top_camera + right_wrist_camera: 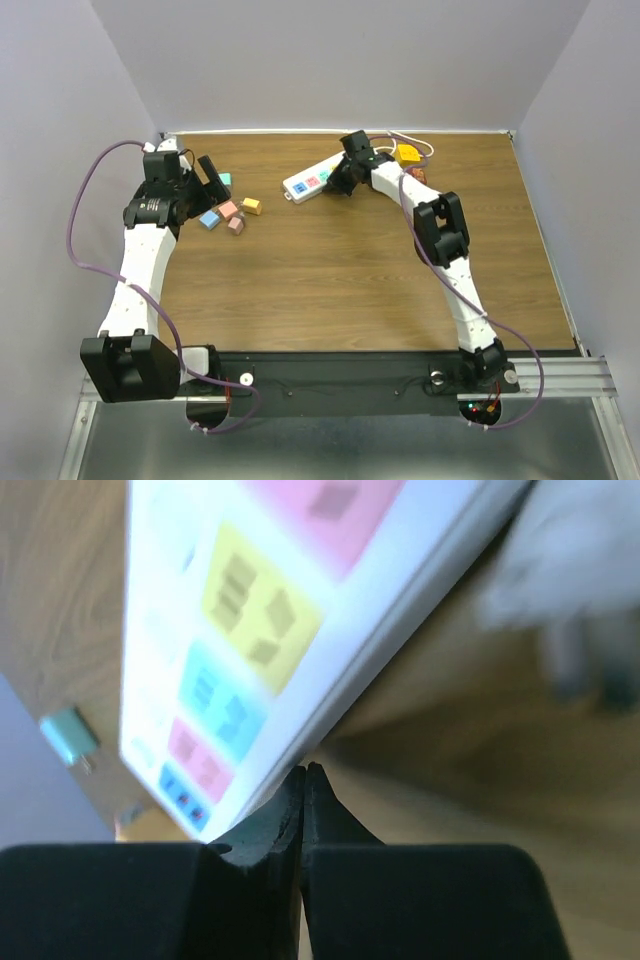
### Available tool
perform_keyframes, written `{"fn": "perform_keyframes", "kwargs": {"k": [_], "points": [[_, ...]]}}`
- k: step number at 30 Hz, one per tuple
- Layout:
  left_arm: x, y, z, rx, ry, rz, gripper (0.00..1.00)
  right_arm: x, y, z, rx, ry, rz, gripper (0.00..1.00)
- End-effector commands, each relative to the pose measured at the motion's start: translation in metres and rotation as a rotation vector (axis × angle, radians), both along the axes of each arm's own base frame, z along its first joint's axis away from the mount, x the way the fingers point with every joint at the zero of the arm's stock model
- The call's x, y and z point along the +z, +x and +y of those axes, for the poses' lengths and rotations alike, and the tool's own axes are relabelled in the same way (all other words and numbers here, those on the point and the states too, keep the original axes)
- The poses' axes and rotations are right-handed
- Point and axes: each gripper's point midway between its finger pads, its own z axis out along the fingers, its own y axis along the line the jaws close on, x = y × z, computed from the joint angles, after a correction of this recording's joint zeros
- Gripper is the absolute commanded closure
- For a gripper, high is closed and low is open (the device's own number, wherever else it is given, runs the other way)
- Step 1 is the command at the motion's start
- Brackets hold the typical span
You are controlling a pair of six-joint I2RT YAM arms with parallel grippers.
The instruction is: Pull the plug off the socket
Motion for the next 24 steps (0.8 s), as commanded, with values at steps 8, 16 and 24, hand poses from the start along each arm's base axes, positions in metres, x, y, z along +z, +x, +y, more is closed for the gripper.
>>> {"fn": "perform_keyframes", "kwargs": {"k": [8, 16, 24], "points": [[0.005, -0.017, 0.001, 0.012, -0.006, -0.012, 0.01, -0.016, 0.046, 0.029, 0.131, 0.205, -0.071, 0.93], [-0.001, -0.032, 0.002, 0.035, -0.014, 0.004, 0.01, 0.012, 0.066, 0.049, 0.168, 0.351, -0.218, 0.81], [0.004, -0.034, -0.011, -0.014, -0.068, -0.019, 0.01, 0.057, 0.079, 0.036, 0.193, 0.399, -0.323, 0.61]]}}
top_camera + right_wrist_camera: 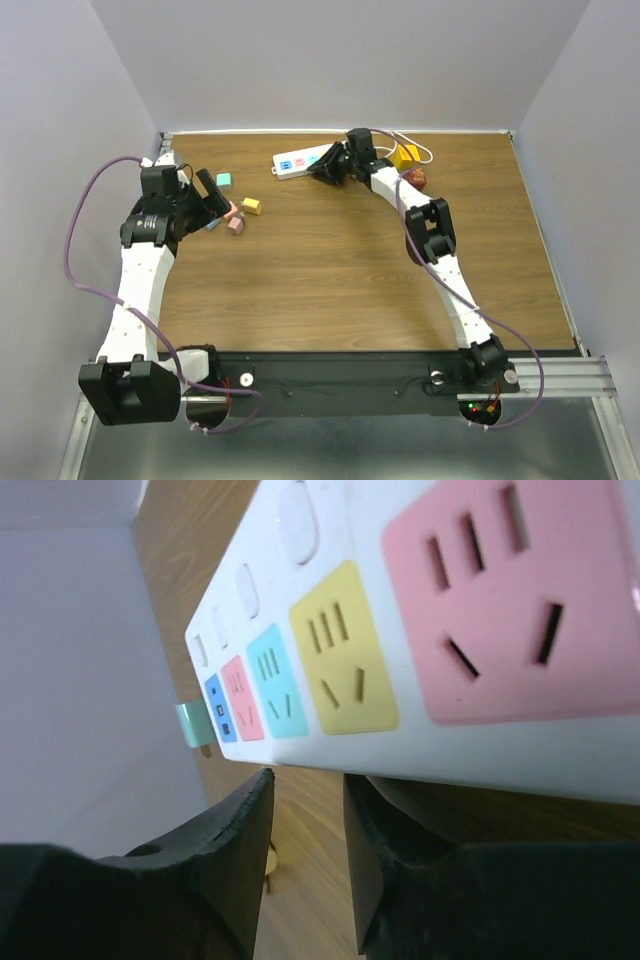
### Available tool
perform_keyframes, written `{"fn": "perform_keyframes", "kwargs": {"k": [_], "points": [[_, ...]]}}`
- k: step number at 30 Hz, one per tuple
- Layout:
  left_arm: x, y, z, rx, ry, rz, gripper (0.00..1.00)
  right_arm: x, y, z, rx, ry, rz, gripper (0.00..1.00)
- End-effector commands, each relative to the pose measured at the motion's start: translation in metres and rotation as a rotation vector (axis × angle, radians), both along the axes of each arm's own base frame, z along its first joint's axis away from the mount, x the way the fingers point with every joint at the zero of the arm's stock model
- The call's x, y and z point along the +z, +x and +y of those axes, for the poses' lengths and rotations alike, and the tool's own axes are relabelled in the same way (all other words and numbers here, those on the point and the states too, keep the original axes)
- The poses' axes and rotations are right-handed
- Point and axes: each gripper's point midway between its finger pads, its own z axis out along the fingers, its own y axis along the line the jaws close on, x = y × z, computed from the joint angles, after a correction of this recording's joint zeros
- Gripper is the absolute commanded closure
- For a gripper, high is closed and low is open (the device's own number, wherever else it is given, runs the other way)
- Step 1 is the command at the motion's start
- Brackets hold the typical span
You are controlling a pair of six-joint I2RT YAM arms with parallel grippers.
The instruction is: Pull the plug off the socket
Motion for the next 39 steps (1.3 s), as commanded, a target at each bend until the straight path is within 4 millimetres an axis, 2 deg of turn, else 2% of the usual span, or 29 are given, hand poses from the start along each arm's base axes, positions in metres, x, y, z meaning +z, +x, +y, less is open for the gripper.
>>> {"fn": "perform_keyframes", "kwargs": {"k": [1, 2, 3, 4, 5, 6, 7, 8, 10, 11, 12, 15, 17, 19, 23, 28, 29, 33, 36, 39], "points": [[0.012, 0.000, -0.008, -0.033, -0.040, -0.046, 0.02, 0.053, 0.004, -0.004, 0.079, 0.058, -0.154, 0.59], [0.012, 0.002, -0.011, -0.047, -0.049, -0.048, 0.02, 0.085, -0.003, -0.004, 0.104, 0.064, -0.204, 0.55], [0.013, 0.003, -0.012, -0.053, -0.054, -0.052, 0.02, 0.101, -0.012, -0.005, 0.149, 0.052, -0.250, 0.52], [0.015, 0.005, -0.014, -0.059, -0.058, -0.058, 0.02, 0.090, -0.024, -0.009, 0.171, 0.027, -0.222, 0.45], [0.015, 0.007, -0.016, -0.071, -0.068, -0.056, 0.02, 0.141, -0.035, -0.014, 0.193, 0.016, -0.326, 0.41], [0.014, 0.009, -0.017, -0.076, -0.071, -0.055, 0.02, 0.148, -0.045, -0.019, 0.185, 0.008, -0.317, 0.38], [0.016, 0.011, -0.018, -0.078, -0.073, -0.062, 0.02, 0.152, -0.046, -0.031, 0.155, -0.054, -0.354, 0.28], [0.015, 0.014, -0.019, -0.087, -0.076, -0.062, 0.02, 0.168, -0.065, -0.050, 0.123, -0.094, -0.359, 0.23], [0.015, 0.018, -0.021, -0.095, -0.081, -0.065, 0.02, 0.175, -0.068, -0.082, 0.016, -0.196, -0.381, 0.15], [0.013, 0.020, -0.021, -0.099, -0.083, -0.059, 0.02, 0.152, -0.076, -0.103, -0.015, -0.244, -0.326, 0.15], [0.011, 0.022, -0.023, -0.111, -0.083, -0.055, 0.02, 0.173, -0.080, -0.121, -0.069, -0.285, -0.367, 0.15], [0.005, 0.029, -0.026, -0.128, -0.086, -0.045, 0.02, 0.171, -0.085, -0.172, -0.194, -0.454, -0.362, 0.14], [0.004, 0.032, -0.029, -0.143, -0.089, -0.041, 0.03, 0.173, -0.085, -0.191, -0.234, -0.538, -0.376, 0.13], [0.003, 0.038, -0.032, -0.156, -0.093, -0.039, 0.03, 0.175, -0.079, -0.220, -0.305, -0.683, -0.383, 0.06], [0.006, 0.045, -0.034, -0.173, -0.085, -0.041, 0.03, 0.174, -0.068, -0.254, -0.335, -0.852, -0.386, 0.00], [0.006, 0.045, -0.035, -0.181, -0.084, -0.040, 0.03, 0.158, -0.055, -0.278, -0.274, -0.982, -0.394, 0.00], [0.006, 0.045, -0.035, -0.183, -0.082, -0.041, 0.03, 0.149, -0.052, -0.287, -0.274, -0.998, -0.374, 0.00], [0.005, 0.042, -0.035, -0.183, -0.084, -0.040, 0.03, 0.136, -0.047, -0.316, -0.291, -1.001, -0.332, 0.00], [0.003, 0.042, -0.035, -0.183, -0.083, -0.036, 0.03, 0.114, -0.045, -0.323, -0.217, -0.983, -0.306, 0.00], [0.002, 0.043, -0.034, -0.182, -0.082, -0.032, 0.03, 0.088, -0.052, -0.315, -0.113, -0.932, -0.275, 0.00]]}}
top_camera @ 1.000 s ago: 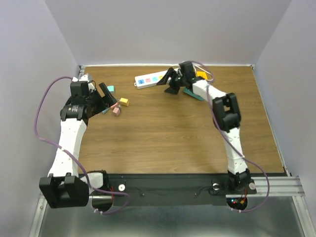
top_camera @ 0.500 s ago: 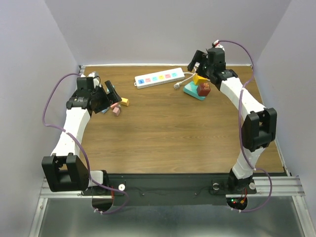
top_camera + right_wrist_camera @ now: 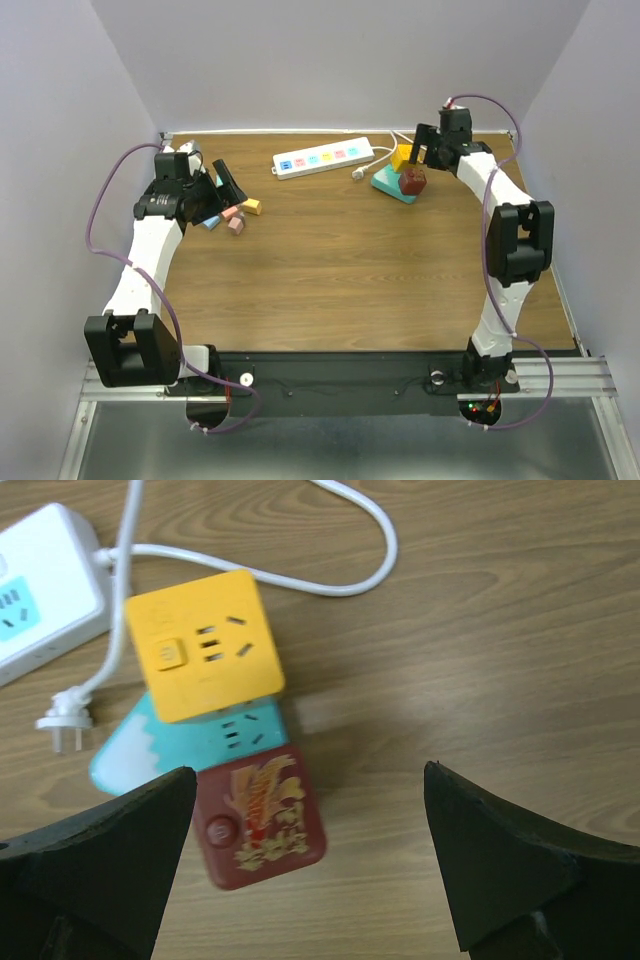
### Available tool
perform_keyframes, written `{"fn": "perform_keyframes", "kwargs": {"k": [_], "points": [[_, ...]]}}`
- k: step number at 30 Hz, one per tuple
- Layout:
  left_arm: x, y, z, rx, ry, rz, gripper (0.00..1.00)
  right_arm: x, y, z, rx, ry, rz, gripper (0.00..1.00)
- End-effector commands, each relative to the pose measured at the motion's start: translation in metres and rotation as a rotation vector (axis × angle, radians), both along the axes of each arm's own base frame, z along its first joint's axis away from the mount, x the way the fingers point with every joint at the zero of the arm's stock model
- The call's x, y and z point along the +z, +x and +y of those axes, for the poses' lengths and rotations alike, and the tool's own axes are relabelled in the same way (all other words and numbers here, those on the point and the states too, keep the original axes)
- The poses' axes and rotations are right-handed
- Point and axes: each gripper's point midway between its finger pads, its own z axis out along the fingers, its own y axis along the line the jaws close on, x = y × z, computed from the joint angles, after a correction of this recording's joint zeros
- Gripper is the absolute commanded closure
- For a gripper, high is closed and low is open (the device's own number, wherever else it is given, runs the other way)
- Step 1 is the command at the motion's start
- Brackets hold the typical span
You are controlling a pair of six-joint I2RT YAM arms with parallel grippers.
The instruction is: Pull the plug off the socket
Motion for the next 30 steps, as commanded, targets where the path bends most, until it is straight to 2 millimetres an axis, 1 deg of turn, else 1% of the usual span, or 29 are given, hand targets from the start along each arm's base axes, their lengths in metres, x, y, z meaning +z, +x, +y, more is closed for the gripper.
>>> {"fn": "perform_keyframes", "kwargs": {"k": [1, 4, 7, 11, 13, 15, 16, 18, 19, 22, 23, 25, 26, 28, 29, 30], "points": [[0.020, 0.005, -0.003, -0.023, 0.004, -0.069, 0.03, -0.014, -0.003, 0.018, 0.169, 0.075, 0.045, 0.00], [0.020, 0.007, -0.004, -0.025, -0.001, -0.067, 0.03, -0.026, -0.012, 0.039, 0.254, 0.163, 0.084, 0.01], [0.019, 0.008, -0.004, -0.027, -0.003, -0.062, 0.04, -0.033, -0.016, 0.047, 0.295, 0.195, 0.103, 0.01], [0.017, 0.009, -0.004, -0.026, -0.004, -0.057, 0.04, -0.033, -0.020, 0.058, 0.353, 0.232, 0.110, 0.01], [0.014, 0.009, -0.006, -0.031, -0.006, -0.050, 0.04, -0.040, -0.017, 0.059, 0.343, 0.239, 0.122, 0.01], [0.010, 0.009, -0.007, -0.037, -0.011, -0.040, 0.04, -0.046, -0.012, 0.051, 0.289, 0.215, 0.133, 0.02], [0.009, 0.009, -0.007, -0.037, -0.011, -0.037, 0.04, -0.054, -0.010, 0.045, 0.263, 0.196, 0.147, 0.02], [0.008, 0.008, -0.007, -0.038, -0.010, -0.036, 0.04, -0.065, -0.010, 0.042, 0.245, 0.181, 0.177, 0.02], [0.007, 0.008, -0.007, -0.040, -0.008, -0.035, 0.04, -0.070, -0.006, 0.040, 0.228, 0.175, 0.184, 0.02], [0.007, 0.008, -0.008, -0.045, -0.009, -0.032, 0.04, -0.077, -0.007, 0.045, 0.235, 0.201, 0.210, 0.09], [0.005, 0.008, -0.008, -0.045, -0.009, -0.028, 0.04, -0.076, -0.006, 0.047, 0.236, 0.210, 0.208, 0.15], [0.005, 0.007, -0.008, -0.046, -0.010, -0.027, 0.04, -0.074, -0.006, 0.047, 0.235, 0.211, 0.204, 0.21], [0.005, 0.006, -0.009, -0.049, -0.008, -0.028, 0.04, -0.067, -0.004, 0.048, 0.235, 0.208, 0.189, 0.23], [0.003, 0.006, -0.009, -0.051, -0.008, -0.025, 0.04, -0.060, -0.004, 0.047, 0.245, 0.189, 0.171, 0.25], [0.002, 0.005, -0.009, -0.051, -0.010, -0.020, 0.04, -0.054, -0.004, 0.046, 0.241, 0.181, 0.160, 0.34], [0.000, 0.006, -0.009, -0.051, -0.010, -0.017, 0.04, -0.051, -0.004, 0.046, 0.241, 0.177, 0.153, 0.39]]}}
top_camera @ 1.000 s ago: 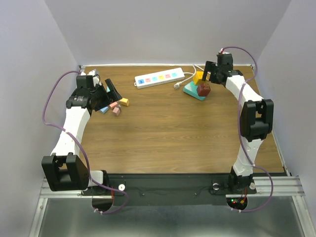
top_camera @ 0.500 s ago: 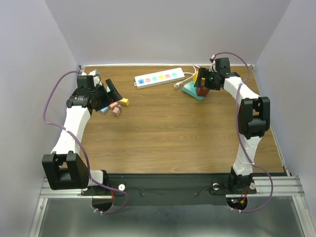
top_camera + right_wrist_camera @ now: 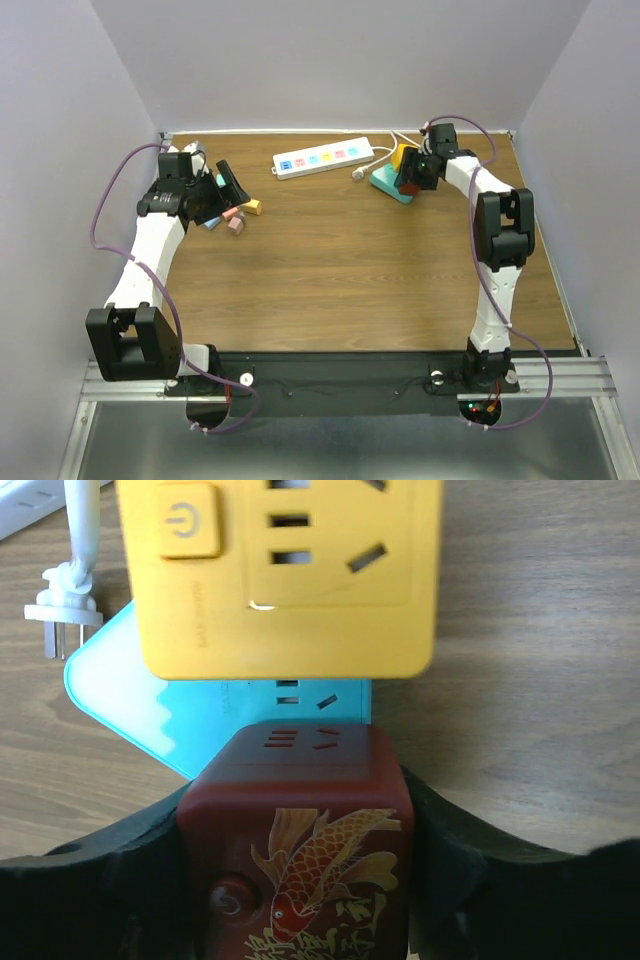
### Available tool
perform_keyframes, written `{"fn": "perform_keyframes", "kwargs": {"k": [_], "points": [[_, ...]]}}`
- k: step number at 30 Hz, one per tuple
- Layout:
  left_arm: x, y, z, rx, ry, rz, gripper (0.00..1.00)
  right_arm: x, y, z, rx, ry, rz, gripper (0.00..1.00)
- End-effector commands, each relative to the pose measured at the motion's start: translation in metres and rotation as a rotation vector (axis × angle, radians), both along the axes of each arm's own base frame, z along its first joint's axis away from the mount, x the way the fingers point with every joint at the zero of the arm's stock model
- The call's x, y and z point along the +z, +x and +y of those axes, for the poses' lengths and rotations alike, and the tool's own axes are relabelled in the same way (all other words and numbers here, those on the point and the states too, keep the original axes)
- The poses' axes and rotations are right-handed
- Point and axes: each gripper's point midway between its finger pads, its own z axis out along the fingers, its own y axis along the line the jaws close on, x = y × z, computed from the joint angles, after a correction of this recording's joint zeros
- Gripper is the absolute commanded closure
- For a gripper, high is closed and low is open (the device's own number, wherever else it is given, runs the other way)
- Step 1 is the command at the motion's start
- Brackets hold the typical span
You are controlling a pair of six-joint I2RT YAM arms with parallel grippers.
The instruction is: Pull the plug off the socket
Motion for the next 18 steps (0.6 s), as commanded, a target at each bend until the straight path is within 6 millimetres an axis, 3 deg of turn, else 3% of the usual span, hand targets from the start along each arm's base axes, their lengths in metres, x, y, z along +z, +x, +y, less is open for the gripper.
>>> {"fn": "perform_keyframes", "kwargs": {"k": [1, 5, 6, 9, 14, 18], "points": [[0.007, 0.003, -0.004, -0.028, 0.000, -0.034, 0.04, 0.041, 0.006, 0.000, -0.006, -0.026, -0.084, 0.45], [0.006, 0.003, -0.005, -0.033, -0.008, -0.034, 0.04, 0.048, -0.016, 0.007, -0.001, -0.025, -0.073, 0.84], [0.007, 0.003, -0.005, -0.033, -0.008, -0.037, 0.04, 0.046, -0.026, 0.014, 0.012, -0.032, -0.061, 0.87], [0.002, 0.004, -0.005, -0.032, -0.010, -0.034, 0.04, 0.036, -0.086, 0.027, 0.031, -0.049, 0.003, 0.89], [-0.010, 0.004, -0.012, -0.046, -0.051, -0.015, 0.04, 0.026, -0.160, 0.057, 0.103, -0.068, 0.056, 0.99], [-0.016, 0.005, -0.041, -0.119, -0.069, -0.009, 0.04, 0.028, -0.208, 0.104, 0.190, -0.026, 0.078, 1.00]]}}
